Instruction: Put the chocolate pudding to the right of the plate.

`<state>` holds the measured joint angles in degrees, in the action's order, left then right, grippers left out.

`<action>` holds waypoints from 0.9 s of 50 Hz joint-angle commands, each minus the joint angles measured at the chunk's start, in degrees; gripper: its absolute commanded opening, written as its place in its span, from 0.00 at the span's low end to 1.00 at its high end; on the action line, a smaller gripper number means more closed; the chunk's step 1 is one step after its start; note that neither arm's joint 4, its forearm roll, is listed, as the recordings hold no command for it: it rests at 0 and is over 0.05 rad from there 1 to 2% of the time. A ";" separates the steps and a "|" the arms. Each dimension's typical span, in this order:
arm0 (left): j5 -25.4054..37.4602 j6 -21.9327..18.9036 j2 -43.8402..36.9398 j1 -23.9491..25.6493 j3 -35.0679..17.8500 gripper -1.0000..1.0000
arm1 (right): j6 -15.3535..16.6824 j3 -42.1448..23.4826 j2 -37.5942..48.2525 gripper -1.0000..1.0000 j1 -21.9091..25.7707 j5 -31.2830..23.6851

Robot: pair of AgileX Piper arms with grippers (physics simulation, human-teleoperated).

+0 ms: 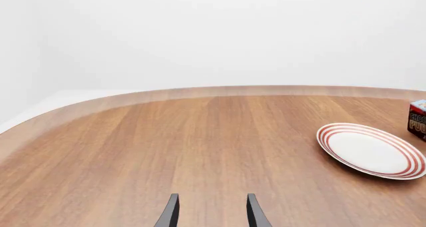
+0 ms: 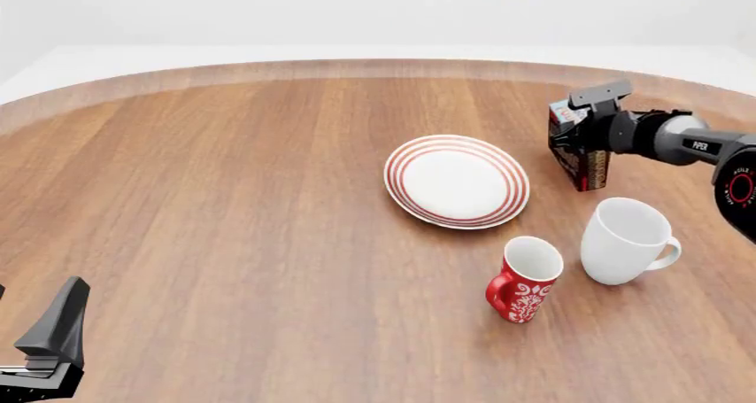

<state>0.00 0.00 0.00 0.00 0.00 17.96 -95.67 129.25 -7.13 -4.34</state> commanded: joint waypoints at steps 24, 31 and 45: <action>0.00 0.00 0.00 0.00 0.00 1.00 | 27.13 -66.68 -40.42 1.00 20.08 -49.89; 0.00 0.00 0.00 0.00 0.00 1.00 | -22.86 -66.53 -87.37 1.00 -29.19 -4.06; 0.00 0.00 0.00 0.00 0.00 1.00 | -30.24 -4.90 -123.47 1.00 -1.59 33.05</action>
<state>0.00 0.00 0.00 0.00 0.00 2.09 -134.62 30.50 -12.40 3.46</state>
